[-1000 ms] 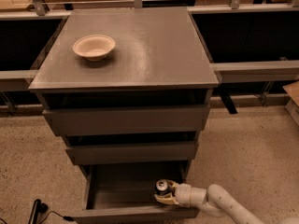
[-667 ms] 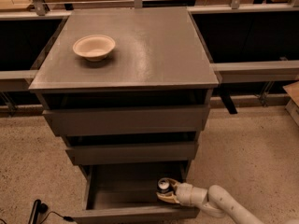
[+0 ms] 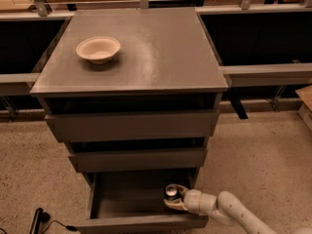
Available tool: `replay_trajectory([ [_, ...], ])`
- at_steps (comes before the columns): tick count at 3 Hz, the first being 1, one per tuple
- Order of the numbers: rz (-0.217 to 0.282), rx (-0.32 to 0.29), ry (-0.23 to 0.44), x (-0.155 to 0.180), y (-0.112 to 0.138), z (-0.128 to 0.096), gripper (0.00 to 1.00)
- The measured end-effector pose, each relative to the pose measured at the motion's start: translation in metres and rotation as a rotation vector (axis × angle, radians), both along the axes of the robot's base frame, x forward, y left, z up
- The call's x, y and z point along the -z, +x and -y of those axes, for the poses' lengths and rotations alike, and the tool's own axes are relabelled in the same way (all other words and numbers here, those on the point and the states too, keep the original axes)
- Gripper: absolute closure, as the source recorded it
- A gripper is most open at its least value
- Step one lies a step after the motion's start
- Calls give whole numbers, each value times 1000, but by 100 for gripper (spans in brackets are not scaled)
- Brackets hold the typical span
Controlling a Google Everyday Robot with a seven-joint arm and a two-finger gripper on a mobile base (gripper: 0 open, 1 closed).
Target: Place pepsi can into bottom drawer
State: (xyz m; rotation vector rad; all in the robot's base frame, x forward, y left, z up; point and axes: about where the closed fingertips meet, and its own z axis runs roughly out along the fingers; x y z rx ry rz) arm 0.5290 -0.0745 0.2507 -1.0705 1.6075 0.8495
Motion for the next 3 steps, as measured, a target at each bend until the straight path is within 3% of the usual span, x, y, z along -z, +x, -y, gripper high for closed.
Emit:
replay_trajectory([
  [1,52,-24,-18,-2,23,-1,100],
  [3,86,-126,-44,17,51,7,100],
])
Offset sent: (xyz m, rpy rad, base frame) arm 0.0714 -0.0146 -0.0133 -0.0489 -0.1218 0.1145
